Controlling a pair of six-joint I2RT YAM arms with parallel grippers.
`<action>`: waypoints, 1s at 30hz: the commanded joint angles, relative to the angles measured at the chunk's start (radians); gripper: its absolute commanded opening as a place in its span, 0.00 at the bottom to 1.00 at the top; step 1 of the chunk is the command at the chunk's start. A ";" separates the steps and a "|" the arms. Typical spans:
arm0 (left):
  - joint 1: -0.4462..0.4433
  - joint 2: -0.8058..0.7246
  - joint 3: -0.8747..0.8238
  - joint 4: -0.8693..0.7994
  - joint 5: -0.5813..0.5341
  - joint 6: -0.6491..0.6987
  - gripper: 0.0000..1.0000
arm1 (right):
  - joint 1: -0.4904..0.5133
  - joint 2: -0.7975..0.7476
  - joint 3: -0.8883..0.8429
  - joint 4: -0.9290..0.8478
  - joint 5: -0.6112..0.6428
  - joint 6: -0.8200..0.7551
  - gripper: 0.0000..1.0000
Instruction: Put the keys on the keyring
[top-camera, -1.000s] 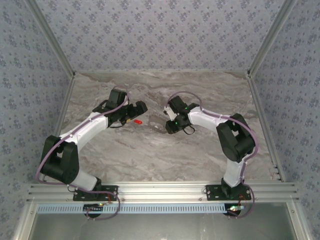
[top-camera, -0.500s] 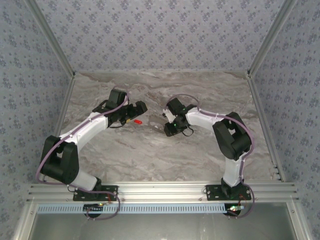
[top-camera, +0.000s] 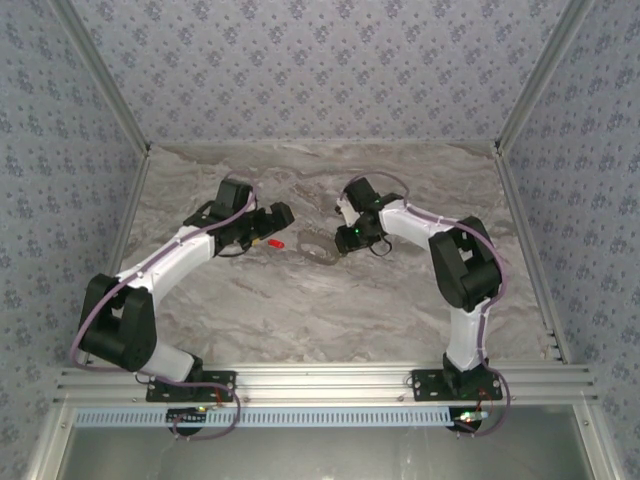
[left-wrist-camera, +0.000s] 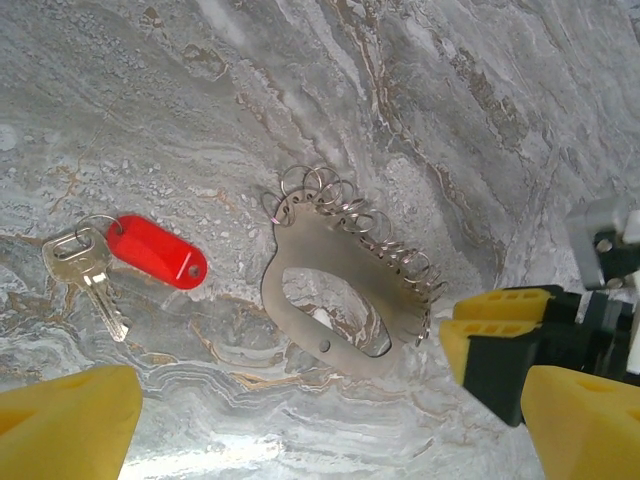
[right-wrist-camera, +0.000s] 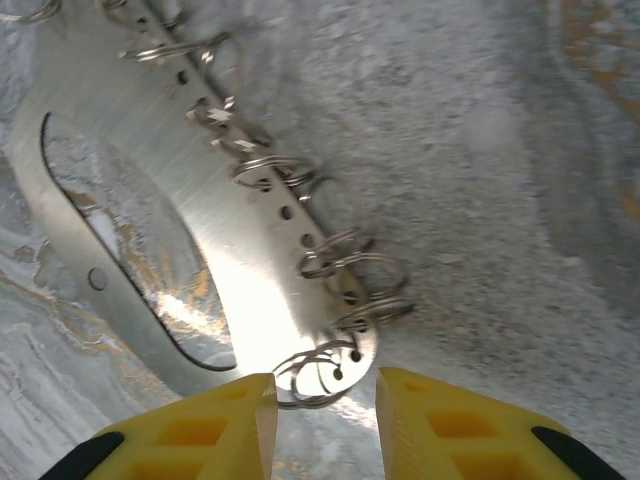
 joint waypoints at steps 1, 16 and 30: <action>-0.006 -0.036 -0.009 -0.023 -0.003 0.016 0.98 | -0.001 -0.011 0.021 -0.026 -0.022 0.025 0.34; -0.004 -0.060 -0.035 -0.023 -0.002 0.014 0.98 | 0.046 -0.066 -0.097 0.063 -0.055 0.135 0.34; -0.005 -0.057 -0.023 -0.034 -0.004 0.018 0.98 | 0.050 0.011 -0.017 0.026 -0.056 0.119 0.33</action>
